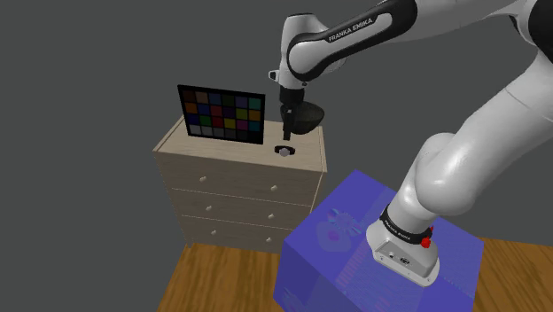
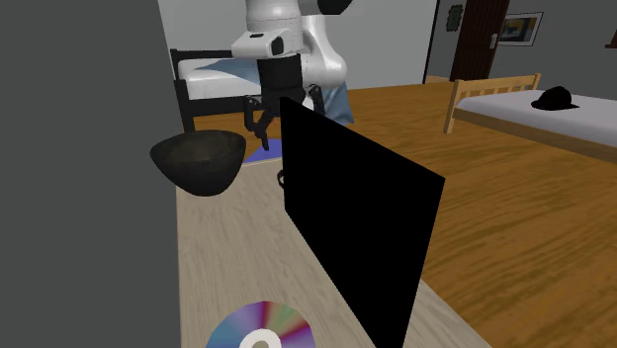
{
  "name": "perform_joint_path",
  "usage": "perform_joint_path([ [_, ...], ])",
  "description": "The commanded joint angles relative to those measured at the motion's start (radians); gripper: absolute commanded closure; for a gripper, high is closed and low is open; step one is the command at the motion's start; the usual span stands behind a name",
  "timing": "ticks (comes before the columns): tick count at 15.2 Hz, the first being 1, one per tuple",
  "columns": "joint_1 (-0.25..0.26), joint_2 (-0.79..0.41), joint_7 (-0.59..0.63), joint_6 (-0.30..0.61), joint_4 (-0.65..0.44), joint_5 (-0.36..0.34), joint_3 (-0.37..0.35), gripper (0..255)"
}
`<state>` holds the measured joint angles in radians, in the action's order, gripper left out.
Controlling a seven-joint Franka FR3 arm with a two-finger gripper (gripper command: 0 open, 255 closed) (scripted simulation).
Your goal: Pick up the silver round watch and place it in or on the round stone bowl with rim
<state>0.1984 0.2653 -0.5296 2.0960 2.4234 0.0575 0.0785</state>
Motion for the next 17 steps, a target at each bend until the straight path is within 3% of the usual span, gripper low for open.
perform_joint_path([
  [1,0.015,-0.039,-0.038,0.028,-0.007,0.022,0.001,0],
  [8,0.021,-0.09,-0.046,0.138,0.052,0.035,-0.002,0],
  [16,0.021,-0.09,-0.046,0.138,0.052,0.035,-0.002,0],
  [17,0.021,-0.09,-0.046,0.138,0.052,0.035,-0.002,255],
])
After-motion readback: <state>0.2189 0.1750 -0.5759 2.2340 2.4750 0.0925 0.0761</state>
